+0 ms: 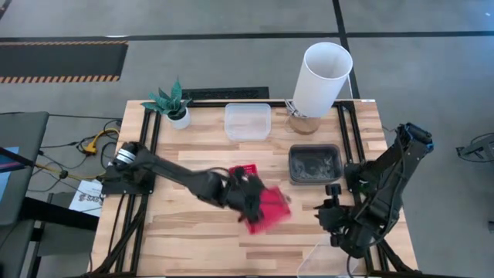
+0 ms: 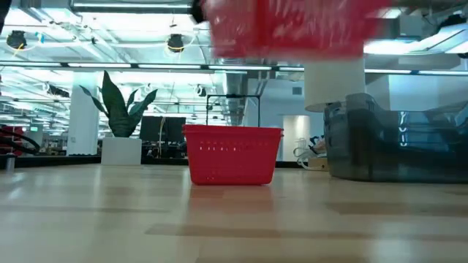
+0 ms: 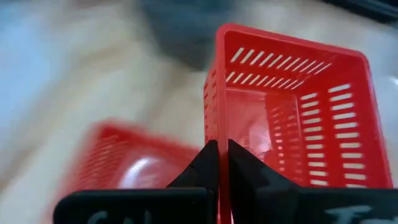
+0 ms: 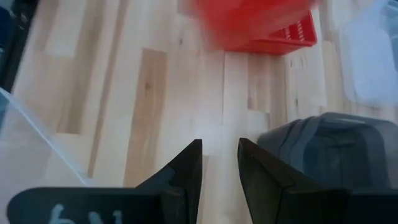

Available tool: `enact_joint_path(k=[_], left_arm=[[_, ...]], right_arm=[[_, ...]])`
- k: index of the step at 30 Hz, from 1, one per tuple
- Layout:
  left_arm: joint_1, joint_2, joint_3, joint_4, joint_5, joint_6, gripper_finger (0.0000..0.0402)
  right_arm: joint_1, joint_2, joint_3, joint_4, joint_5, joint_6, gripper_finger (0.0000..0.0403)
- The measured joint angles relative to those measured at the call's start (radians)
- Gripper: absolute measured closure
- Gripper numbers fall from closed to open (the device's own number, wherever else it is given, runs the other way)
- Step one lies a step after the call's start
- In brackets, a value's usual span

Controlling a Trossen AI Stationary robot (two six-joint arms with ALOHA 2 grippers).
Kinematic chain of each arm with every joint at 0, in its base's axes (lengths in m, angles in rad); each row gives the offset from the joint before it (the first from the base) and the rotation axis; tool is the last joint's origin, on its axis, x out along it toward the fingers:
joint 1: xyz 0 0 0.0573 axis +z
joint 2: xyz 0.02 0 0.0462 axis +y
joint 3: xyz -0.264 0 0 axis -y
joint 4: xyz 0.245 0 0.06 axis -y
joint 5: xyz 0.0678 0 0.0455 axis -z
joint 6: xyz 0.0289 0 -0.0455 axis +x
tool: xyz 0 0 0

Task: Stack baskets by color
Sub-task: Stack the bottom red bin on top of the top red stacked bins

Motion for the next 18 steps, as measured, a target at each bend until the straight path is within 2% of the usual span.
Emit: enact_joint_path(k=[3,5,9,13,18], left_arm=[[0.014,-0.079,-0.076,-0.133,-0.193,-0.252,0.0401],[0.015,-0.148,-0.150,-0.128,-0.241,-0.424,0.0401],[0.008,-0.265,-0.327,0.029,-0.264,-0.681,0.0401],[-0.003,-0.330,-0.502,0.163,-0.239,-0.912,0.0401],[-0.004,-0.342,-0.614,0.242,-0.250,-1.077,0.0401]], right_arm=[[0.000,0.000,-0.040,0.004,0.011,0.019,0.0280],[0.000,0.001,-0.064,0.006,0.039,0.037,0.0281],[0.000,-0.005,-0.099,0.036,0.106,0.041,0.0282],[-0.003,-0.023,-0.112,0.036,0.135,0.035,0.0282],[-0.003,-0.050,-0.112,0.037,0.160,0.034,0.0282]])
